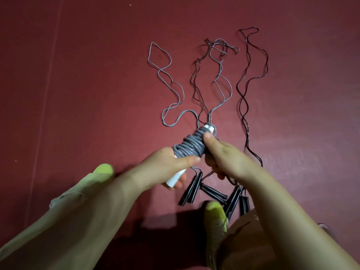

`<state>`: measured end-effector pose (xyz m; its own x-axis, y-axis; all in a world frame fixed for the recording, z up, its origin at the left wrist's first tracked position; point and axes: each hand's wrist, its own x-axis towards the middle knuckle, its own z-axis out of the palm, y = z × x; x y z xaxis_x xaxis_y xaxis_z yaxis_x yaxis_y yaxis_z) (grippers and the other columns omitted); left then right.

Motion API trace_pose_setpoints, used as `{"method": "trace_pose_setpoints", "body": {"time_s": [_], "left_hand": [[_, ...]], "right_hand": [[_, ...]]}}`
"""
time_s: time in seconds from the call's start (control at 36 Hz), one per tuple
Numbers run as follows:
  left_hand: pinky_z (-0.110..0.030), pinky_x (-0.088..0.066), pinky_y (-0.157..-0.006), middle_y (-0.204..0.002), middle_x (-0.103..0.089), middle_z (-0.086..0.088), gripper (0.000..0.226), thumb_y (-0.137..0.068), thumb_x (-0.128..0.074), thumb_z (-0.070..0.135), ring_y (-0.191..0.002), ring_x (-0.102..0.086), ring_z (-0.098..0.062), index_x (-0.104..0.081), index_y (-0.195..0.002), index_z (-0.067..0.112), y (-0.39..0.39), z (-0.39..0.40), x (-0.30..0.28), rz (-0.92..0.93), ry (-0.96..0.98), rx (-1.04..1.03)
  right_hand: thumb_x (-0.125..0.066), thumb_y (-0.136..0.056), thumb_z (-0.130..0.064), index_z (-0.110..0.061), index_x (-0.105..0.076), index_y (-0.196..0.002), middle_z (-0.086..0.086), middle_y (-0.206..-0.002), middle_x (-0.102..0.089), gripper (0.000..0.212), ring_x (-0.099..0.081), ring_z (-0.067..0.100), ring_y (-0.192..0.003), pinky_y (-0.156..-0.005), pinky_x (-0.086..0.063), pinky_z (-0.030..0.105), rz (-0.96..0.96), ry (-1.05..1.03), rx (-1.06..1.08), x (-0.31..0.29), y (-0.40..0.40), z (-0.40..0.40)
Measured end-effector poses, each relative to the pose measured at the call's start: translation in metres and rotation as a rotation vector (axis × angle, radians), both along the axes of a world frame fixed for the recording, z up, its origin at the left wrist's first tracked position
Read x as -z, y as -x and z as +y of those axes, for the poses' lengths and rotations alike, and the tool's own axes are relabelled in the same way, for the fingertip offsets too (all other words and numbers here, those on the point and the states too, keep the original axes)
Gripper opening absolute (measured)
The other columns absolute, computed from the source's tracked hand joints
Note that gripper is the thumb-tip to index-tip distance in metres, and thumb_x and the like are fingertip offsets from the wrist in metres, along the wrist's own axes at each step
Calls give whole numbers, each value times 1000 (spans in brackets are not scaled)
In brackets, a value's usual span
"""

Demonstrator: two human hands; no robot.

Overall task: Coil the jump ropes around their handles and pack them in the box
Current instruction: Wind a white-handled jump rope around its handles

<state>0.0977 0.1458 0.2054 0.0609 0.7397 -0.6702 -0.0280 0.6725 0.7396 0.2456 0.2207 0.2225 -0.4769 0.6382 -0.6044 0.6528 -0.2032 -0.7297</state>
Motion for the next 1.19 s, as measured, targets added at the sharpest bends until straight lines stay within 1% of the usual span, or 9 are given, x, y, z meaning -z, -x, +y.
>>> {"method": "trace_pose_setpoints", "body": {"time_s": [0.25, 0.5, 0.67, 0.78, 0.81, 0.86, 0.89, 1.03, 1.19], "left_hand": [[-32, -55, -59, -59, -61, -1, 14, -84, -69, 31, -55, -60, -16, -59, -77, 23, 11, -5, 3, 212, -125, 17], [-28, -53, -57, -78, -63, 1, 16, -92, -53, 43, -62, -63, -10, -54, -102, 31, 13, -5, -2, 6, -153, -58], [-44, -52, -81, -98, -66, 3, 58, -62, -63, 54, -70, -62, -14, -50, -116, 38, 6, -3, 2, 181, -337, -114], [-9, -41, -80, -99, -47, 8, 70, -78, -56, 47, -60, -48, 11, -54, -119, -10, -1, 7, -6, 131, -331, -162], [-8, -42, -84, -101, -49, 9, 77, -71, -54, 57, -74, -56, 9, -57, -120, -2, 0, 5, -7, 205, -326, -107], [-28, -50, -91, -98, -61, 14, 43, -70, -62, 58, -89, -61, -2, -60, -105, 33, 8, 0, 0, 336, -328, -38], [-29, -51, -87, -92, -65, 13, 24, -77, -67, 47, -82, -61, -1, -59, -97, 36, 13, -2, 3, 340, -312, -30], [-28, -50, -66, -73, -69, 3, 9, -85, -67, 28, -62, -63, -10, -62, -91, 25, 24, -1, 10, 312, -297, -107], [-25, -49, -61, -69, -70, 3, 7, -89, -64, 28, -60, -66, -12, -62, -89, 21, 35, -4, 17, 396, -268, -123]], "right_hand": [[-24, -100, -53, -15, -45, -64, -3, -55, -45, 56, -46, 15, -47, -42, -37, 18, -101, -87, 30, 5, 15, -9], [-28, -95, -59, -22, -46, -55, -10, -44, -37, 57, -37, 5, -37, -54, -46, 36, 50, -132, 15, 1, 13, -5], [-26, -81, -73, -29, -48, -59, -15, -47, -29, 53, -26, 7, -42, -51, -35, 30, 200, 19, -37, -2, 6, -6], [-30, -78, -71, -26, -43, -65, -7, -55, -28, 49, -26, 11, -48, -51, -36, 30, 247, 87, -40, -5, 0, -3], [-37, -77, -70, -26, -46, -64, -6, -55, -30, 47, -26, 12, -48, -52, -34, 31, 248, 123, -65, -4, -1, -2], [-55, -76, -59, -31, -61, -73, 4, -62, -33, 29, -29, 16, -51, -52, -32, 33, 256, 170, -133, -7, -1, 0], [-63, -77, -47, -34, -66, -86, 8, -68, -36, 15, -32, 20, -53, -52, -34, 33, 254, 188, -170, -7, -1, 1], [-53, -84, 15, -11, -54, -122, 7, -80, -55, 45, -53, 14, -50, -50, -49, 25, 187, 268, -87, -3, -10, 7], [-52, -98, -10, -7, -58, -109, 14, -95, -69, 13, -65, 17, -57, -53, -54, 31, 89, 51, -11, -4, -7, 7]]}}
